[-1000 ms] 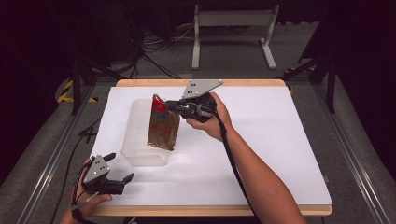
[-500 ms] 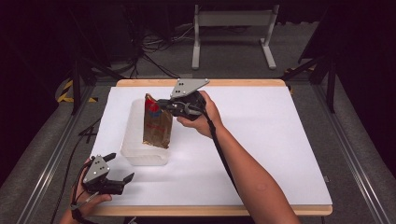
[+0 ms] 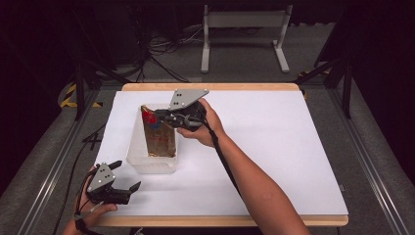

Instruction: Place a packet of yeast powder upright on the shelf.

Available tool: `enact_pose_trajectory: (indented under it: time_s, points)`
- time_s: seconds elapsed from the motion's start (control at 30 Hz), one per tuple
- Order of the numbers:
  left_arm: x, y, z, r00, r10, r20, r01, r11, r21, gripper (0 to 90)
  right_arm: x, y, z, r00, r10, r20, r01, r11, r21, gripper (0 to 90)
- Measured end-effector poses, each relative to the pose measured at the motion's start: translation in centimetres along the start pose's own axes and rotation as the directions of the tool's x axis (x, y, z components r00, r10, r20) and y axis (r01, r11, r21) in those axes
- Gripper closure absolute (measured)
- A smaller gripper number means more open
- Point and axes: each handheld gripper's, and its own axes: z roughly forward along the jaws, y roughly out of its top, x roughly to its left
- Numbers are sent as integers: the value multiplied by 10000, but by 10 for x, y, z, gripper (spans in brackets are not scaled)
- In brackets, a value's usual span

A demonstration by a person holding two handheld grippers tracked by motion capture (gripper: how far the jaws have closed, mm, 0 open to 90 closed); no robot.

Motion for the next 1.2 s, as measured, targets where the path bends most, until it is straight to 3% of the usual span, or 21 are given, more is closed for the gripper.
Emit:
enact_pose_trajectory:
  time_s: [0.13, 0.23, 0.5, 0.67, 0.7, 0.83, 0.97, 1.07, 1.17, 1.2]
  points:
    - [0, 0, 0, 10000, 25, 4, -25, 10000, 75, 40, 3, 0, 4, 9995, -41, -315, 38, 9999, -96, 862]
    - [0, 0, 1, 10000, 1, 12, -1, 10000, 68, 40, 6, 4, 6, 9993, -350, -110, 350, 9994, -26, 867]
    - [0, 0, 0, 10000, -20, 47, 20, 10000, 34, 40, 3, 10, 16, 9984, -513, 230, 514, 9987, -23, 873]
    - [1, -1, 0, 10000, -42, 90, 41, 10000, 15, 40, 0, 11, 24, 9979, -647, -21, 647, 9978, -113, 872]
    - [1, -1, 0, 9999, -61, 93, 61, 10000, 7, 40, 0, 8, 27, 9973, -672, -284, 667, 9976, -190, 871]
    - [1, -1, -1, 9999, -46, 104, 46, 10000, 0, 40, 1, 5, 27, 9962, -730, -483, 709, 9966, -427, 869]
    - [0, -1, -1, 10000, -24, 70, 25, 10000, -10, 40, -3, 5, 20, 9949, -1010, 47, 1011, 9948, -89, 874]
    - [0, -1, -1, 10000, -32, 72, 32, 10000, 0, 40, -8, 5, 17, 9952, -939, 287, 944, 9954, -161, 873]
    - [0, 0, 0, 10000, 4, 88, -4, 10000, 43, 40, -9, 5, 17, 9949, -989, 192, 993, 9948, -208, 872]
    - [0, -1, 0, 9999, -35, 94, 34, 10000, 40, 40, -9, 3, 19, 9960, -893, -90, 890, 9957, -245, 872]
